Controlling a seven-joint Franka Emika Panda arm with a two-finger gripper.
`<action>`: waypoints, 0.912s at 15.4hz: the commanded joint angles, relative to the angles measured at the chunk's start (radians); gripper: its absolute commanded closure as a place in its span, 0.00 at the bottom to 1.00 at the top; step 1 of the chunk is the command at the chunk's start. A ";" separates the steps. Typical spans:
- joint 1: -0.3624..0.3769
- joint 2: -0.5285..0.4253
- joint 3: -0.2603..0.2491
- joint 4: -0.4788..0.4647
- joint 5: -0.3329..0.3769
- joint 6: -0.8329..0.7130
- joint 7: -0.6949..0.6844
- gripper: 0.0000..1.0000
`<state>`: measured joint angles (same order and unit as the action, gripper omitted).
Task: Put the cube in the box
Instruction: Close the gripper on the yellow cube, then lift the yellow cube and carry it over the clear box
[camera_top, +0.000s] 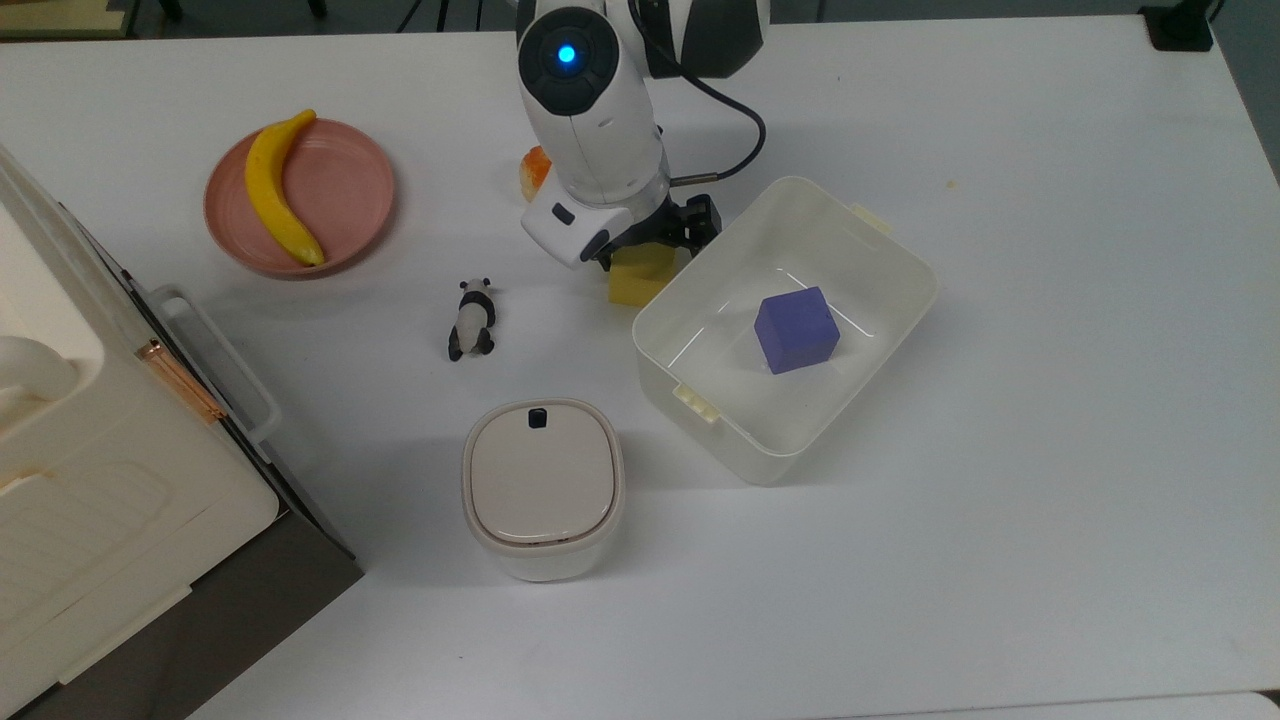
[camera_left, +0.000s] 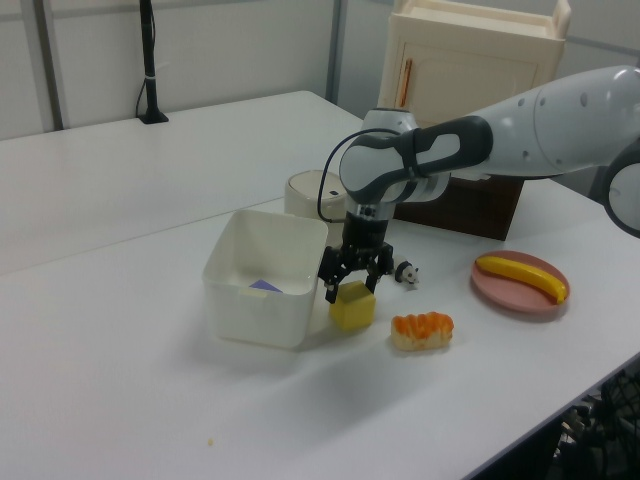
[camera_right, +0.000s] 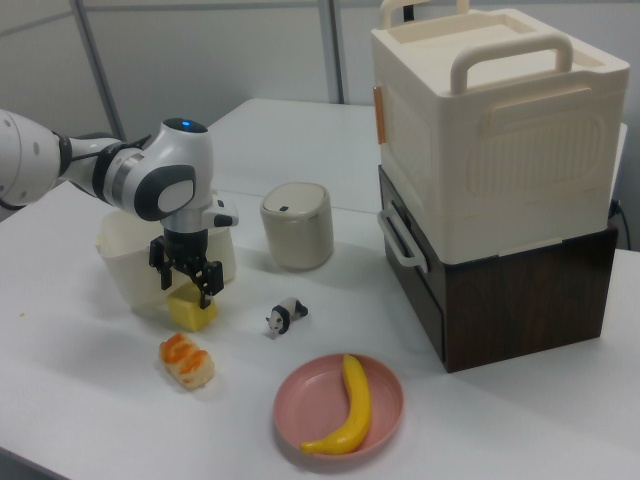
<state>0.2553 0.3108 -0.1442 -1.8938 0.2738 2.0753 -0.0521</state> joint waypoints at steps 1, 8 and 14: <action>0.029 0.011 -0.012 -0.022 0.022 0.045 -0.012 0.00; -0.031 -0.100 -0.025 -0.011 0.008 -0.148 -0.129 0.47; -0.056 -0.148 -0.023 0.111 0.050 -0.273 -0.157 0.46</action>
<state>0.1831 0.1744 -0.1648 -1.8402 0.2774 1.8259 -0.2026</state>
